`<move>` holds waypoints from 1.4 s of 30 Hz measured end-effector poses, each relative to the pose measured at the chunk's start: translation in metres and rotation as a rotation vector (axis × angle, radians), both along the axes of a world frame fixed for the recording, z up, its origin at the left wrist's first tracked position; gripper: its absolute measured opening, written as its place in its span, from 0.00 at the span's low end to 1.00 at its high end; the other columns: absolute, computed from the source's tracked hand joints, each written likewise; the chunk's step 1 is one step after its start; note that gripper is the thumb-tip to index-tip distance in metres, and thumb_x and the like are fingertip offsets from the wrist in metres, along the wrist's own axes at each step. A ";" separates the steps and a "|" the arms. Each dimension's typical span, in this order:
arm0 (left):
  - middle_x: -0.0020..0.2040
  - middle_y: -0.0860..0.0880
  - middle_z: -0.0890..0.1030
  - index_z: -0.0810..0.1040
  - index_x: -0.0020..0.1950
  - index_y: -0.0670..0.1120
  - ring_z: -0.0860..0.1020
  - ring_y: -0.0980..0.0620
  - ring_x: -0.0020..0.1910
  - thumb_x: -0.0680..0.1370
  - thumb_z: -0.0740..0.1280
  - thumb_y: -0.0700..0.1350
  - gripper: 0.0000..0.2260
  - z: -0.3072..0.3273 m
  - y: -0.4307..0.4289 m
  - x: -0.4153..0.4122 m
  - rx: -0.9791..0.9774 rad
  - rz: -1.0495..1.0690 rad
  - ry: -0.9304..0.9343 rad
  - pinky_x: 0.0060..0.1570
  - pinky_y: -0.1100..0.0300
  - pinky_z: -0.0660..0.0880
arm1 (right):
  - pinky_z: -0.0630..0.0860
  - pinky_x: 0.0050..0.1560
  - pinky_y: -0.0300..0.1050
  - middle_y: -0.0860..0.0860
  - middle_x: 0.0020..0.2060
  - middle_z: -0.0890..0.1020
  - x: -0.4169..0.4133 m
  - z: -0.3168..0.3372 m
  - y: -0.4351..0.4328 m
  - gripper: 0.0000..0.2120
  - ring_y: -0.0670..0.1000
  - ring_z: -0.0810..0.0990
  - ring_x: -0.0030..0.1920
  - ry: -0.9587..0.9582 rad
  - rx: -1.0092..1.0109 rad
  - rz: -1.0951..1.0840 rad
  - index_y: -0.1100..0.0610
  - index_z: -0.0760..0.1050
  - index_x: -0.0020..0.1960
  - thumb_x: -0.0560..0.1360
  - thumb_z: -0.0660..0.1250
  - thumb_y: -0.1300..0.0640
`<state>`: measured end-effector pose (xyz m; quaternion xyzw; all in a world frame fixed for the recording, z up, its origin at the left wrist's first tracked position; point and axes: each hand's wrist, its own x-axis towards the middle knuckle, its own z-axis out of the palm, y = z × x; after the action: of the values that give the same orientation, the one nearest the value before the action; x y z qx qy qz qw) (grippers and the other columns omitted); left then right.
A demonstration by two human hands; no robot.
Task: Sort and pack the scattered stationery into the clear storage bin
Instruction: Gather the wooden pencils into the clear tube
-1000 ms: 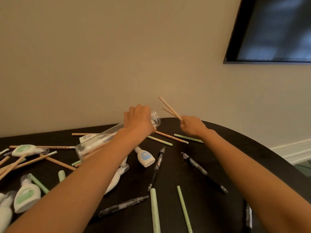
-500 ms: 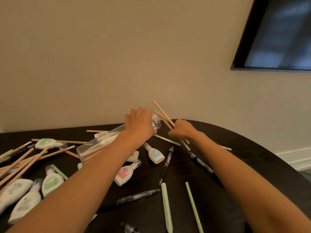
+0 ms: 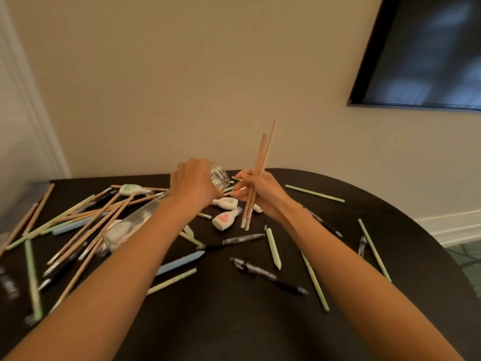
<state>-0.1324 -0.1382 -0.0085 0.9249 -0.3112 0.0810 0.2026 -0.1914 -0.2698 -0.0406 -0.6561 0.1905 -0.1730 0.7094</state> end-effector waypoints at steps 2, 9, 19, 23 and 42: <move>0.52 0.45 0.79 0.77 0.57 0.44 0.77 0.44 0.53 0.68 0.75 0.51 0.21 -0.003 0.022 -0.006 -0.011 0.010 0.020 0.49 0.53 0.75 | 0.78 0.43 0.44 0.55 0.31 0.76 -0.007 -0.011 0.028 0.10 0.46 0.78 0.26 -0.072 -0.043 -0.013 0.59 0.72 0.44 0.81 0.55 0.61; 0.54 0.45 0.78 0.76 0.57 0.44 0.76 0.46 0.54 0.69 0.74 0.50 0.20 -0.017 0.086 -0.023 0.015 -0.004 0.068 0.49 0.54 0.73 | 0.75 0.38 0.32 0.52 0.34 0.76 -0.024 -0.054 0.102 0.13 0.45 0.76 0.34 -0.043 -0.202 -0.033 0.57 0.73 0.42 0.82 0.54 0.59; 0.57 0.47 0.78 0.73 0.64 0.46 0.75 0.47 0.56 0.68 0.74 0.51 0.27 -0.029 0.138 -0.026 -0.055 0.014 0.105 0.51 0.55 0.73 | 0.70 0.35 0.37 0.50 0.27 0.72 -0.032 -0.052 0.128 0.12 0.45 0.69 0.28 0.118 -0.354 -0.011 0.57 0.71 0.41 0.81 0.55 0.57; 0.58 0.47 0.78 0.74 0.63 0.46 0.75 0.48 0.56 0.68 0.74 0.49 0.25 -0.023 0.154 -0.025 -0.163 0.004 0.138 0.52 0.54 0.73 | 0.68 0.35 0.38 0.50 0.28 0.70 -0.030 -0.038 0.144 0.16 0.46 0.68 0.29 0.220 -0.604 0.130 0.54 0.68 0.36 0.81 0.57 0.51; 0.57 0.49 0.77 0.73 0.63 0.48 0.73 0.52 0.50 0.68 0.75 0.48 0.26 -0.024 0.183 -0.026 -0.020 -0.120 0.264 0.46 0.59 0.70 | 0.70 0.60 0.55 0.56 0.46 0.80 -0.002 0.000 0.173 0.16 0.59 0.77 0.50 0.185 -2.051 -0.321 0.58 0.77 0.52 0.67 0.74 0.54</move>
<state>-0.1587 0.0444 -0.0324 0.9052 -0.3357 -0.0506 0.2557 -0.1939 -0.0972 -0.0404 -0.9216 0.0907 -0.2933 -0.2374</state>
